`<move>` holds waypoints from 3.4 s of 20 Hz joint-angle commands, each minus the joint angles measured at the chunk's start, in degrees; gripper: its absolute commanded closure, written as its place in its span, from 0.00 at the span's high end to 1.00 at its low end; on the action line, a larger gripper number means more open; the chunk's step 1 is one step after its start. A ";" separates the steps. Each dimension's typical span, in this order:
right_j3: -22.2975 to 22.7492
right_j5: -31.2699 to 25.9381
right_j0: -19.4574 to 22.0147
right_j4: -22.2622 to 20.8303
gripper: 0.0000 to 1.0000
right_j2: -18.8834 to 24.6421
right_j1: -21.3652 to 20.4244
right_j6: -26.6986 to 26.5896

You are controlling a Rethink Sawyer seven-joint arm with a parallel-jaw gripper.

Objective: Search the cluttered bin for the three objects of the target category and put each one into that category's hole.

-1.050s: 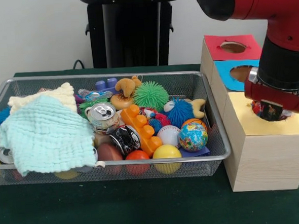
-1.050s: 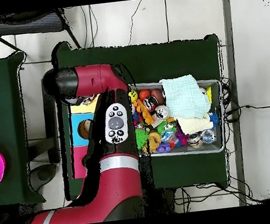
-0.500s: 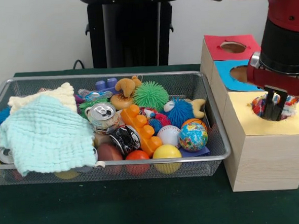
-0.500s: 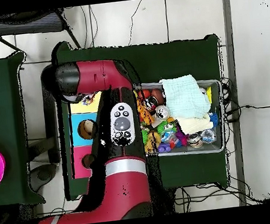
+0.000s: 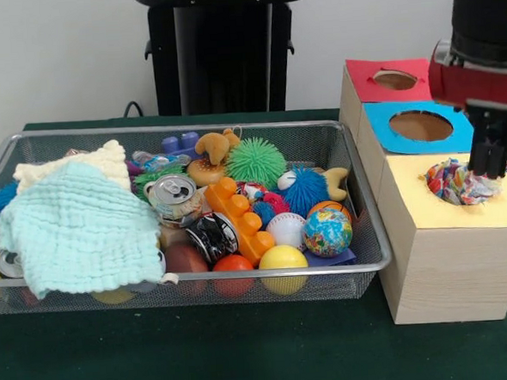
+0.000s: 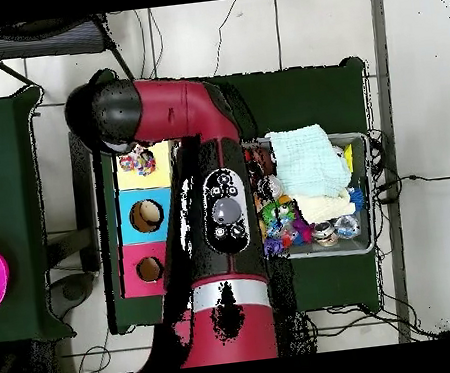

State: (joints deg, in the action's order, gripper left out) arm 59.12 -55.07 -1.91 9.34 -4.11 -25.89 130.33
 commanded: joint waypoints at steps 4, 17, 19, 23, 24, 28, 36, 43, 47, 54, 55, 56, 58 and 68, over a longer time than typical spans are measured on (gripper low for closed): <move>11.14 -0.30 0.32 2.06 0.00 4.23 -4.63 3.65; 11.10 -0.93 -0.38 -0.33 0.00 2.43 -1.60 4.71; 10.96 -0.30 -0.35 -0.46 0.00 2.54 -0.72 4.70; 11.85 2.47 -0.32 -0.46 0.00 3.03 0.55 4.66; 12.20 3.09 -0.41 -0.56 0.00 2.99 0.80 4.75; 12.58 5.32 -0.66 -1.08 0.00 2.68 2.00 5.14; 13.13 7.69 -0.63 -1.19 0.00 2.82 3.37 4.85; 12.52 7.23 -0.90 -1.47 0.00 2.80 5.53 4.50; 12.44 3.55 -1.33 -1.38 0.00 2.39 5.19 4.44; 14.56 0.85 -1.04 -0.74 0.00 2.40 2.75 3.82; 15.39 1.19 -1.01 -0.56 0.00 2.51 2.15 3.79; 16.21 1.54 -0.99 -0.38 0.00 2.61 1.54 3.76; 17.62 2.06 -0.92 -0.11 0.00 2.63 -0.07 3.74; 22.13 1.90 -0.81 0.72 0.00 3.17 -4.69 3.81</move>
State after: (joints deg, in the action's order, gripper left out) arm 73.20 -49.56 -3.44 9.21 -4.18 -28.21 130.33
